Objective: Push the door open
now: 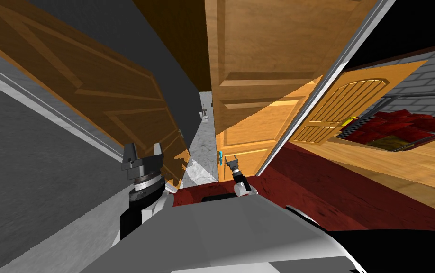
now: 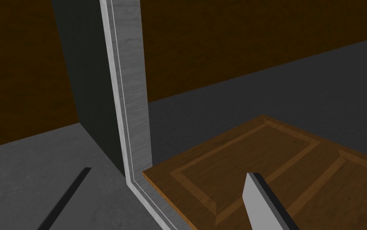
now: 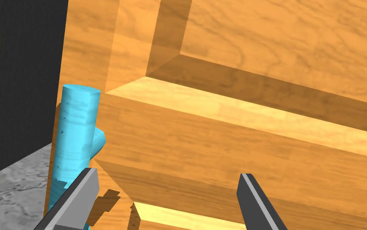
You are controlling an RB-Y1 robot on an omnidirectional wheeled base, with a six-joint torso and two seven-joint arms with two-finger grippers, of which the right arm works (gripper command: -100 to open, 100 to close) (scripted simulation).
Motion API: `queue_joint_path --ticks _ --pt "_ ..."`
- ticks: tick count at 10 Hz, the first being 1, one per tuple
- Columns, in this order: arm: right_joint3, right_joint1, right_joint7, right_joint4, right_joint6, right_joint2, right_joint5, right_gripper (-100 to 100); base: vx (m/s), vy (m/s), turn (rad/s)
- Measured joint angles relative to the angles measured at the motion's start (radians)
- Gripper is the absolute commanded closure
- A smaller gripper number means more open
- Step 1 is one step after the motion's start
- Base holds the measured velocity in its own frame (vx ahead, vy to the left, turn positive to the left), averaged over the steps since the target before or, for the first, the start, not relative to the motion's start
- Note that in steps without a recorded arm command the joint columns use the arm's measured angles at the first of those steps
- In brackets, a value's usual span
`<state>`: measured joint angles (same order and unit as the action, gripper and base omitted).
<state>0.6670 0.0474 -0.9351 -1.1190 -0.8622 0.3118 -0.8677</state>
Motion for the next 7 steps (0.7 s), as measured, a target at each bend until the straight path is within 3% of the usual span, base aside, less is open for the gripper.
queue_joint_path --ticks 7 --pt "0.082 0.062 -0.125 0.142 -0.035 0.021 -0.092 -100 -0.043 0.078 0.002"
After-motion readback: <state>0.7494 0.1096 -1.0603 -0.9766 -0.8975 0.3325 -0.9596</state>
